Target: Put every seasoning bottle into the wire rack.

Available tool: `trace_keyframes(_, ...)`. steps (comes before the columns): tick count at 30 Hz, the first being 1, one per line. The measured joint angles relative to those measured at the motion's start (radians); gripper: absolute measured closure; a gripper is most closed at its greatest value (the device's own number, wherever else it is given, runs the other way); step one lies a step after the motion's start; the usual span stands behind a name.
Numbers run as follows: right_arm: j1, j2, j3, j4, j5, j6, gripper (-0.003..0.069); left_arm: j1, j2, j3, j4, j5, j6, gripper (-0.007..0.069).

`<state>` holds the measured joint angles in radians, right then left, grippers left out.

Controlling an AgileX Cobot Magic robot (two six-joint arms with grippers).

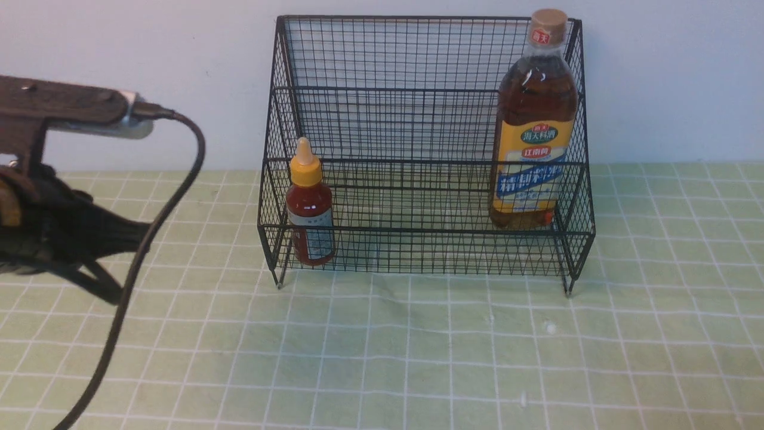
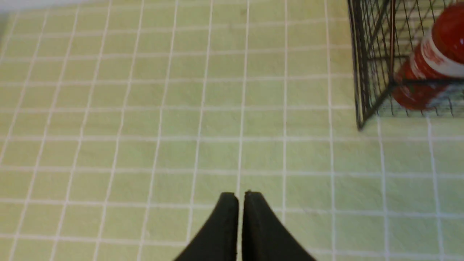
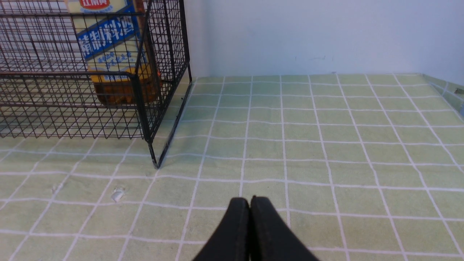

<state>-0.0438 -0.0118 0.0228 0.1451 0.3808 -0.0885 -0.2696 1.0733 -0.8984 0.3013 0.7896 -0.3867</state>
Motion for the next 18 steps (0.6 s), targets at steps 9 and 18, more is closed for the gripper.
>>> trace_keyframes(9,0.000,0.000,0.000,0.000,0.000,0.000,0.0673,-0.001,-0.312,0.000,-0.238,0.099,0.153,0.0621)
trace_keyframes(18,0.000,0.000,0.000,0.000,0.000,0.000,0.0673,-0.001,-0.491,0.000,-0.241,0.112,0.159,0.0621)
